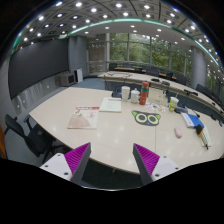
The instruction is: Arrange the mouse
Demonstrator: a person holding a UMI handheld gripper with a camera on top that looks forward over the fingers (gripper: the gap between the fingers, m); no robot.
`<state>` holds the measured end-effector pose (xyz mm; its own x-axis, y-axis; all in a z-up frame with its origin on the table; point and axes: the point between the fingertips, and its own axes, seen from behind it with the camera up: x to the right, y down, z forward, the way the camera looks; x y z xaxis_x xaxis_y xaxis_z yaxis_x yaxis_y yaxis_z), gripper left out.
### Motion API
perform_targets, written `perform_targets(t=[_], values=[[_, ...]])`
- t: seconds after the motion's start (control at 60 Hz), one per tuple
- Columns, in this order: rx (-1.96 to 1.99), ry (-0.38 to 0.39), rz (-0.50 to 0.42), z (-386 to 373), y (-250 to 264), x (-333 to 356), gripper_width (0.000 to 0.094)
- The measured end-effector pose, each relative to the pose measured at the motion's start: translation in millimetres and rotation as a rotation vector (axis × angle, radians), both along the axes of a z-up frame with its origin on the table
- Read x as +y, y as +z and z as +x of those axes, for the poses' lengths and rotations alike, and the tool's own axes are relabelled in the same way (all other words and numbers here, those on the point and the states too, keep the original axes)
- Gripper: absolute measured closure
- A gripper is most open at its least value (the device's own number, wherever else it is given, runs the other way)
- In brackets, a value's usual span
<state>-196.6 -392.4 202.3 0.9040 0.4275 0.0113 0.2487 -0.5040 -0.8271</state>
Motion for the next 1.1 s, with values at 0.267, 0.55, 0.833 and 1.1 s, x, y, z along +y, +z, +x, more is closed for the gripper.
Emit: perform_targets(t=[0.267,0.55,0.833,1.1], values=[[-0.068,-0.179,-0.087,162.6,-96.4,55.2,0.0078],[-0.069,-0.263,-0.044,297.7,-158.5,207.0,0.0087],[-0.049,-0.286,-0.047,347.0,-195.5,362.4,0.0122],[-0.033,-0.289,-0.071,349.2,-213.7,411.3,0.0469]])
